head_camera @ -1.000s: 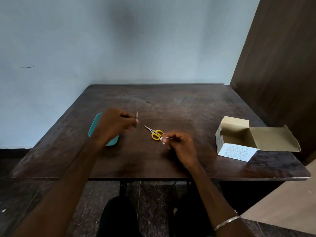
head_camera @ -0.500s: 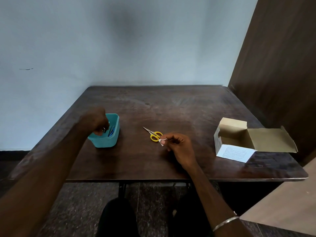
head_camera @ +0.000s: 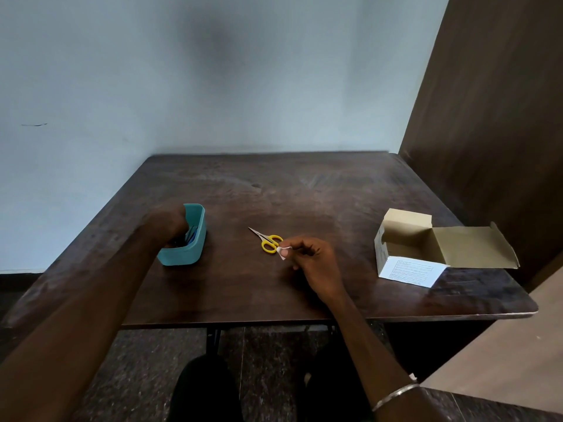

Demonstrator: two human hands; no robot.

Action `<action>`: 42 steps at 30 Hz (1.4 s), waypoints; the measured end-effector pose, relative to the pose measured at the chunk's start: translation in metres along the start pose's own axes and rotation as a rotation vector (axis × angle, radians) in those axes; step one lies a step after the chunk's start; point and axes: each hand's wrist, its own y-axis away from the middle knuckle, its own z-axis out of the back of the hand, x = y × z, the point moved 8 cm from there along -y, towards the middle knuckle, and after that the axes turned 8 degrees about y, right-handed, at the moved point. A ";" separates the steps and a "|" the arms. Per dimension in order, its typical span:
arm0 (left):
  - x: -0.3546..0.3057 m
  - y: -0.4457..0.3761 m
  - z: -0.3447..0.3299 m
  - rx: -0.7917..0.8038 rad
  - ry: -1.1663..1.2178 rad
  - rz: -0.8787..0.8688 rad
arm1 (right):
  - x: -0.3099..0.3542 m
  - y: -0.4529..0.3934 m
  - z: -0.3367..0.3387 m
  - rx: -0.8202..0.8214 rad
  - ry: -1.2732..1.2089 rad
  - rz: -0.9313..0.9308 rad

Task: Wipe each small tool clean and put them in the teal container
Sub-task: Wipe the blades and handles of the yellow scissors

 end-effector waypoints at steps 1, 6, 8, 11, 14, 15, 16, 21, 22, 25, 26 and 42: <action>0.000 0.000 0.000 0.003 -0.011 0.000 | 0.000 0.000 0.000 0.000 0.002 0.002; -0.004 0.003 0.003 0.018 0.001 0.003 | 0.003 0.001 0.001 -0.004 0.013 0.012; -0.014 0.008 0.015 -0.069 -0.009 -0.050 | 0.004 0.001 0.002 -0.012 0.007 0.012; -0.042 0.025 0.043 -0.332 -0.120 -0.153 | 0.002 0.000 0.004 -0.042 -0.021 0.003; -0.074 0.044 0.050 -0.460 -0.054 -0.258 | 0.000 0.000 0.007 -0.074 -0.036 -0.008; -0.084 0.047 0.045 -0.451 -0.027 -0.286 | 0.000 0.000 0.008 -0.082 -0.039 -0.011; -0.094 0.048 0.038 -0.413 -0.009 -0.316 | 0.000 0.000 0.008 -0.088 -0.037 -0.013; -0.120 0.055 -0.035 -0.018 0.215 -0.313 | -0.001 0.000 0.012 -0.116 -0.020 -0.018; -0.120 0.056 -0.048 0.002 0.231 -0.291 | 0.000 0.000 0.012 -0.116 -0.017 -0.015; -0.117 0.055 -0.070 0.031 0.252 -0.223 | 0.000 0.000 0.012 -0.110 -0.011 -0.007; -0.118 0.055 -0.073 0.035 0.255 -0.219 | 0.000 0.000 0.011 -0.107 -0.012 -0.006; -0.112 0.055 -0.070 -0.032 0.249 -0.361 | -0.003 -0.002 0.011 -0.091 0.011 -0.064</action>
